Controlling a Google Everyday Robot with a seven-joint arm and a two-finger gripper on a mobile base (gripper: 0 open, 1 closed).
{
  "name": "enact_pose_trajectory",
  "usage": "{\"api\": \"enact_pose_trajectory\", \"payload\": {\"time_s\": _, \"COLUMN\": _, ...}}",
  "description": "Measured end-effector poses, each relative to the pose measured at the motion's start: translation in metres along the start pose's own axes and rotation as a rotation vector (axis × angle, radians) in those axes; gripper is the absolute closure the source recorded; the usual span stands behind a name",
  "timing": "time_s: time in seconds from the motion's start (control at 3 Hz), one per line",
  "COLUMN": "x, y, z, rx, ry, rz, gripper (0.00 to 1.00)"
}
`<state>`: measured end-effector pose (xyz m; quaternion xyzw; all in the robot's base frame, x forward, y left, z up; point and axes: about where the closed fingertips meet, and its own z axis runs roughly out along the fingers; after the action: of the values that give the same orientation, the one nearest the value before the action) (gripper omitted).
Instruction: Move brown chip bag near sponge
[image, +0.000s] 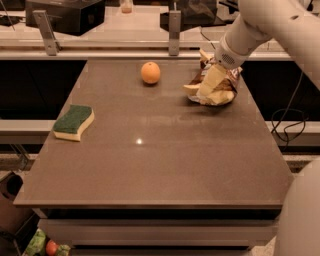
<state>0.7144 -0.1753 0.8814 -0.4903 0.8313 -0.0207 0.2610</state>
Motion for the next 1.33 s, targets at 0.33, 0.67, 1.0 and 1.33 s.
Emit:
{"api": "enact_pose_trajectory", "payload": {"time_s": 0.33, "x": 0.024, "y": -0.011, "z": 0.029, "rx": 0.007, "ry": 0.079, "rz": 0.053, "gripper": 0.00}}
{"api": "enact_pose_trajectory", "payload": {"time_s": 0.67, "x": 0.042, "y": -0.015, "z": 0.054, "rx": -0.002, "ry": 0.129, "rz": 0.088, "gripper": 0.16}}
{"api": "enact_pose_trajectory", "payload": {"time_s": 1.0, "x": 0.041, "y": -0.016, "z": 0.053, "rx": -0.004, "ry": 0.133, "rz": 0.089, "gripper": 0.40}}
{"api": "enact_pose_trajectory", "payload": {"time_s": 1.33, "x": 0.039, "y": -0.017, "z": 0.048, "rx": -0.004, "ry": 0.133, "rz": 0.089, "gripper": 0.64}}
